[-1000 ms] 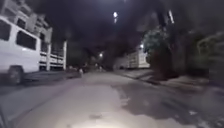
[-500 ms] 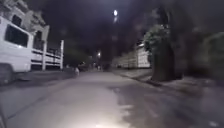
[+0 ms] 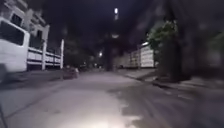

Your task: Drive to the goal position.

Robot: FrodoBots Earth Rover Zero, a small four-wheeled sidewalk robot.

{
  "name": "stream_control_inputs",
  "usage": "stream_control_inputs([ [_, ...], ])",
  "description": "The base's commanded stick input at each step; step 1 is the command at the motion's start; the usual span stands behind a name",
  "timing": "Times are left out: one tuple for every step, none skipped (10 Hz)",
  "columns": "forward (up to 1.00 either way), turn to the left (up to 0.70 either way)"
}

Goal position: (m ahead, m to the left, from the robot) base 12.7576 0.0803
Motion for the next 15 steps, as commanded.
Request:
stream_control_inputs([
  [0.7,0.0],
  [0.7,0.0],
  [0.7,0.0],
  [0.7,0.0],
  [0.7,0.0],
  [0.7,0.0],
  [0.7,0.0],
  [0.7,0.0],
  [0.7,0.0],
  [0.7,0.0],
  [0.7,0.0],
  [0.7,0.0],
  [0.7,0.0],
  [0.7,0.0],
  [0.7,0.0],
])
